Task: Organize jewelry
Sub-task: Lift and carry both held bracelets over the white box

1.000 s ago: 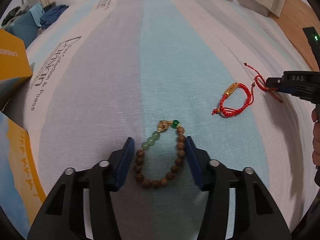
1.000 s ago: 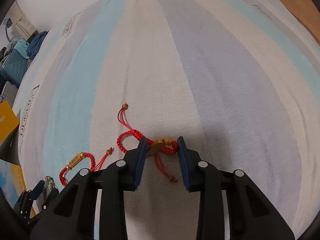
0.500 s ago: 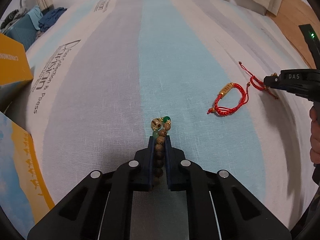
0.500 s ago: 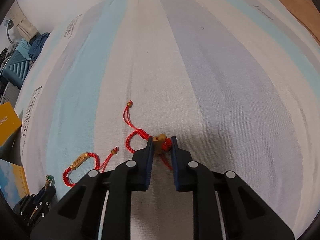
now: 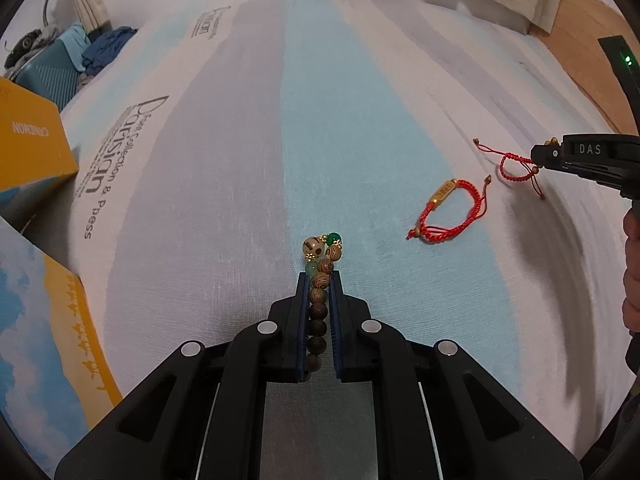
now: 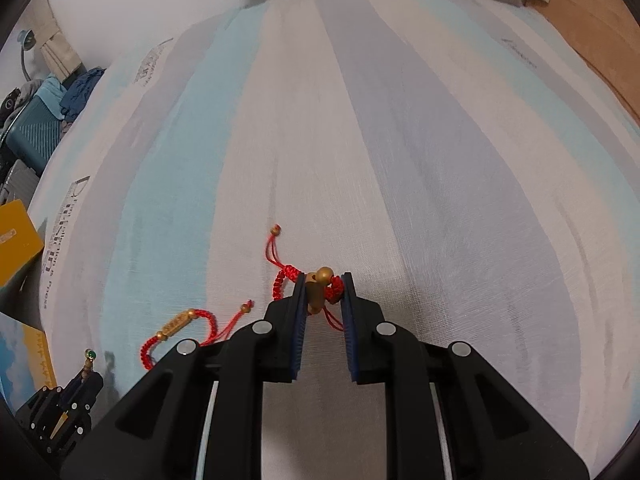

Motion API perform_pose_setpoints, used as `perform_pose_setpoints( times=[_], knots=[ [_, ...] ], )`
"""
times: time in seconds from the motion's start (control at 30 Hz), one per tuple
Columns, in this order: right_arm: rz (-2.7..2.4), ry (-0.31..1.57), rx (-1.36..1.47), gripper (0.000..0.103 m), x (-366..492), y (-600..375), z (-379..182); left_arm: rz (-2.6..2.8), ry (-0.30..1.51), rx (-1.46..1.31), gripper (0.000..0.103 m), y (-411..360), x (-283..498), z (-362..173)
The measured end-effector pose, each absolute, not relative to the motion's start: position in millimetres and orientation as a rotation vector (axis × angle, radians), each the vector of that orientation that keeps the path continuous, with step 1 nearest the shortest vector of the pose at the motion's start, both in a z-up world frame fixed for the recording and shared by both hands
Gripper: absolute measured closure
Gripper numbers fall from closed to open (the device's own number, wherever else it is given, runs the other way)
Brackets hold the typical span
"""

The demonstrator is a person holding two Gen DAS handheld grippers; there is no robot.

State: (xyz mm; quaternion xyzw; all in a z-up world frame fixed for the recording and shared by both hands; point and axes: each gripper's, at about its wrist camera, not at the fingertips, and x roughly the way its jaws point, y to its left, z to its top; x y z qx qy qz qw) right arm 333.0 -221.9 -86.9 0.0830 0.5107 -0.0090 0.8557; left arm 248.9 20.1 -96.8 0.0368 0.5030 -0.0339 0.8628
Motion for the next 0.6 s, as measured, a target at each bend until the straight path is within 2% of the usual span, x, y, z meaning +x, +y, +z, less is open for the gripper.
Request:
perform_pose_setpoints(
  times=[0.6],
  knots=[
    [0.037,0.967,0.121,0.087,297.0,-196.5,-31.2,-0.058,0.992,0.065,0.095,19.6,232.6,-52.7]
  ],
)
